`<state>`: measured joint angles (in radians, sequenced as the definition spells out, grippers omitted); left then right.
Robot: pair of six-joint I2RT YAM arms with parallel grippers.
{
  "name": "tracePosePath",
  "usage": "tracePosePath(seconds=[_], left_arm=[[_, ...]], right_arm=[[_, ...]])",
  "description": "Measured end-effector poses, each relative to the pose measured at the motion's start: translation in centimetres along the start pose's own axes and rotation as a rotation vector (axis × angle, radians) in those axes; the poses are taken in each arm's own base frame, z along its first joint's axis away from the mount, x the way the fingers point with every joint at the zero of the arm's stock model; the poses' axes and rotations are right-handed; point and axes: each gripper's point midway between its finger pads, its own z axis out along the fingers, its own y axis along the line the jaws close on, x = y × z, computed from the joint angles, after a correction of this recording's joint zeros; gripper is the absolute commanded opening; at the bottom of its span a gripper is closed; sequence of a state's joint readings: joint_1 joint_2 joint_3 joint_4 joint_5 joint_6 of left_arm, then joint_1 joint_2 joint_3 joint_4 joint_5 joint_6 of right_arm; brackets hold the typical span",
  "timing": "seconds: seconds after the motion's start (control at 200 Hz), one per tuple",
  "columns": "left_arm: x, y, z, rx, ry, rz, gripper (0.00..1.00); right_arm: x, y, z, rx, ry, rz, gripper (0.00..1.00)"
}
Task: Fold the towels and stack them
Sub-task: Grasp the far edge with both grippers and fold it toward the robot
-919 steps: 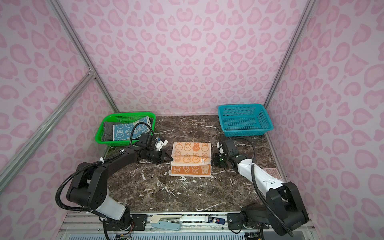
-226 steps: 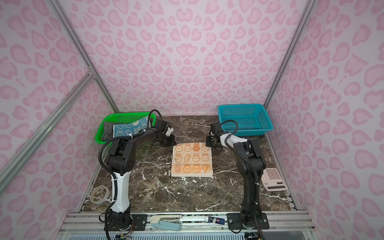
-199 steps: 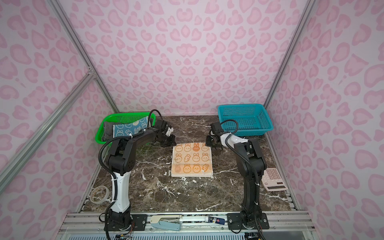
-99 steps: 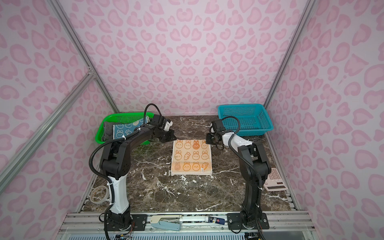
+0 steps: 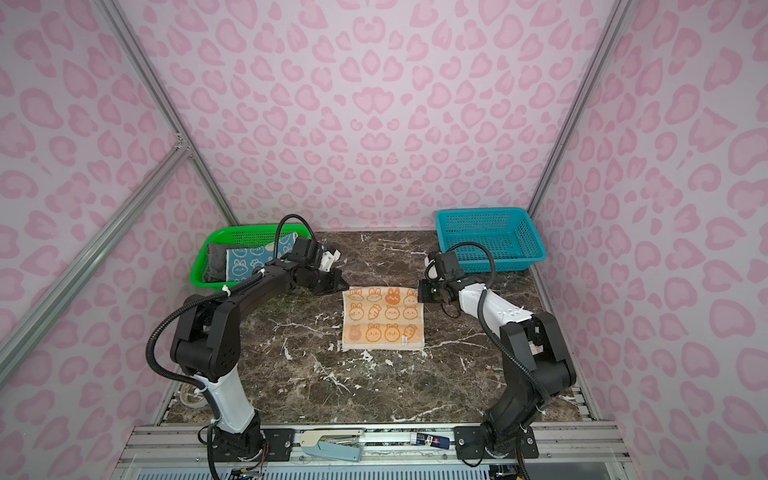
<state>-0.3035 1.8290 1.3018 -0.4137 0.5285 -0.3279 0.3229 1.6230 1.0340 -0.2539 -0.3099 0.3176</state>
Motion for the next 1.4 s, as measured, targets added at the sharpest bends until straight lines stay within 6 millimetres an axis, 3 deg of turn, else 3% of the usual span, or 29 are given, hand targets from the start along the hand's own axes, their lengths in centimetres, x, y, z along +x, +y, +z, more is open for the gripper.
tracePosePath(seconds=[0.305,0.555,0.725,0.86,0.98,1.185,1.405], left_arm=[[3.9,-0.1,-0.5,0.01,0.033,0.0,0.04],[6.4,-0.7,-0.5,0.02,0.059,0.009,0.04],[8.2,-0.4,-0.3,0.012,0.086,-0.001,0.04],[9.7,0.3,-0.1,-0.002,0.112,-0.024,0.04],[11.2,0.5,0.2,0.0,0.146,-0.03,0.09],[13.5,0.8,0.2,0.003,0.188,-0.048,0.2],[13.3,0.7,-0.6,-0.014,0.172,-0.04,0.42]], right_arm=[[4.5,1.5,-1.5,-0.024,0.036,-0.056,0.0],[7.6,0.8,-1.3,-0.001,0.071,-0.05,0.03],[9.3,0.1,-1.6,0.022,0.082,-0.04,0.16],[10.6,-0.3,-1.9,0.035,0.086,-0.029,0.33],[11.7,-0.4,-2.3,0.034,0.092,-0.022,0.39],[11.0,0.3,-3.7,0.013,0.037,-0.015,0.43],[9.0,1.5,-5.1,-0.012,-0.035,-0.029,0.43]])
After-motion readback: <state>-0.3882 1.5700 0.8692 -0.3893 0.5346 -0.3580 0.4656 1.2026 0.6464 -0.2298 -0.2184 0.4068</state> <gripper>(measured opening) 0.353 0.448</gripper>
